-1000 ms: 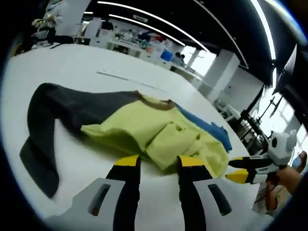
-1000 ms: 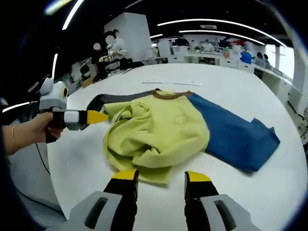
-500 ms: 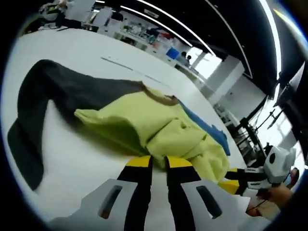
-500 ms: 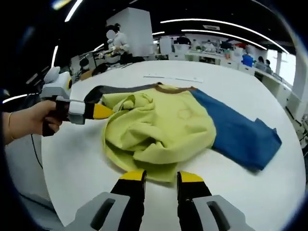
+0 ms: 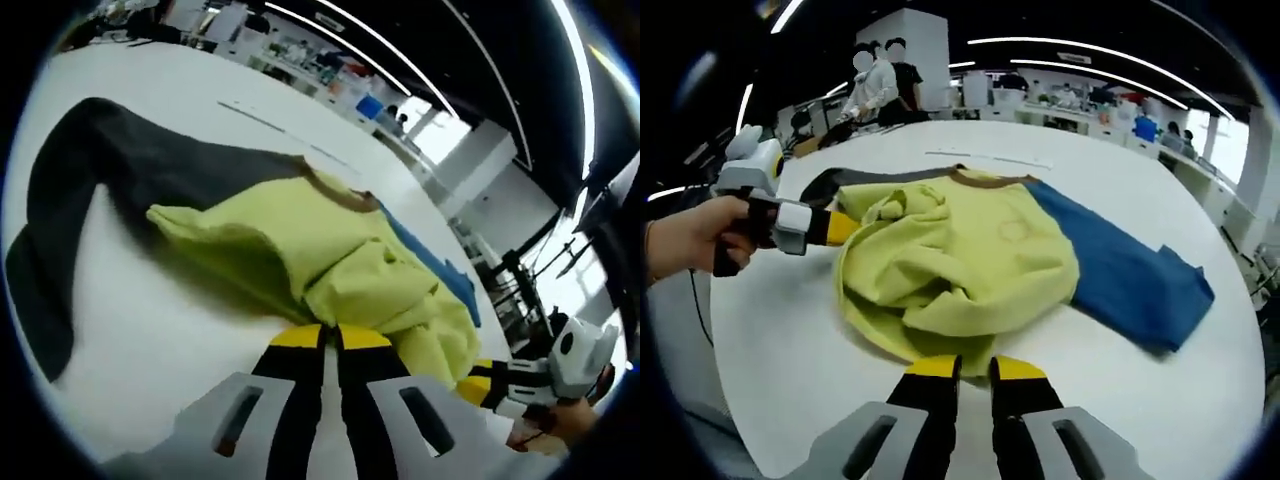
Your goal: Fold the garment on the visible template until the final outline fits inside the template.
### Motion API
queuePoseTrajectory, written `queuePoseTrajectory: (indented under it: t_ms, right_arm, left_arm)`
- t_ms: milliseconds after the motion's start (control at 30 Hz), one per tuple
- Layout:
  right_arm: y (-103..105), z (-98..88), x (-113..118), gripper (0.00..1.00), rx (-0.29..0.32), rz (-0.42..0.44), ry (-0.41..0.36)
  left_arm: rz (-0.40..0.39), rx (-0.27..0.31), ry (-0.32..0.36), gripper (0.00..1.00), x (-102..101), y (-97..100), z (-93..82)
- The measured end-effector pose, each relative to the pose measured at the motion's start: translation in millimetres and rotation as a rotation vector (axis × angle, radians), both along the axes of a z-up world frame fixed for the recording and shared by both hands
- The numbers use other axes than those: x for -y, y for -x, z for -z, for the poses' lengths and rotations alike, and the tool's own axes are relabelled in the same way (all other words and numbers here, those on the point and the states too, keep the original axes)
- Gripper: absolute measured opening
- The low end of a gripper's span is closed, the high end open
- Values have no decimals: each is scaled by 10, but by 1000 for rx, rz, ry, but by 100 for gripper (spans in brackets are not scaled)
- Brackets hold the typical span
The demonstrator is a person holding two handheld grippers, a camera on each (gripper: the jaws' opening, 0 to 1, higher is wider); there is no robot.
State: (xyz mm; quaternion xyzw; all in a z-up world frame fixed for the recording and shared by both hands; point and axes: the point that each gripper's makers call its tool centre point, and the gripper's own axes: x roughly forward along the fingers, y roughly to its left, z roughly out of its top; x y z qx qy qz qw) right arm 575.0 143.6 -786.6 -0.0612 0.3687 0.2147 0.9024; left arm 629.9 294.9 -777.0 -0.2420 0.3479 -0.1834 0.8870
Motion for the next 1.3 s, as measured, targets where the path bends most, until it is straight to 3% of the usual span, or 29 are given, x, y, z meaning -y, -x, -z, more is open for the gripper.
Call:
queuePoseTrajectory:
  t_ms: [167,400,467,600,667,733,867,967,1133,1300]
  right_arm:
    - [-38,2,52,1,-17,32,-22]
    - [-8,-5,62,0,-36,13,-29]
    - [4,-43,34,0,-45,24,-83]
    - [42,-79,66,0,-54,10,-83]
    - [59,-128,76,0,-53,7,-94]
    - [71,-191,93,0,-48,10,-108]
    - [96,-289,137,0,-38,9,-111]
    - [110,-375,166,0,-16,5,-115]
    - [157,-495,227,0,3,13,-116]
    - [239,-565,311,0,19,21,-92]
  left_arm:
    - [18,23,-19,0,-26,41,-65]
    - [23,48,-8,0,-115,36,-175]
    - [21,58,3,0,-135,42,-223]
    - [35,87,10,0,-150,47,-318]
    - [39,116,61,0,-138,55,-431]
    - [31,95,92,0,-146,91,-473]
    - [68,88,66,0,-190,185,-536]
    - [79,126,35,0,-254,253,-629]
    - [79,148,61,0,-343,345,-753]
    - [107,166,35,0,-460,471,-858]
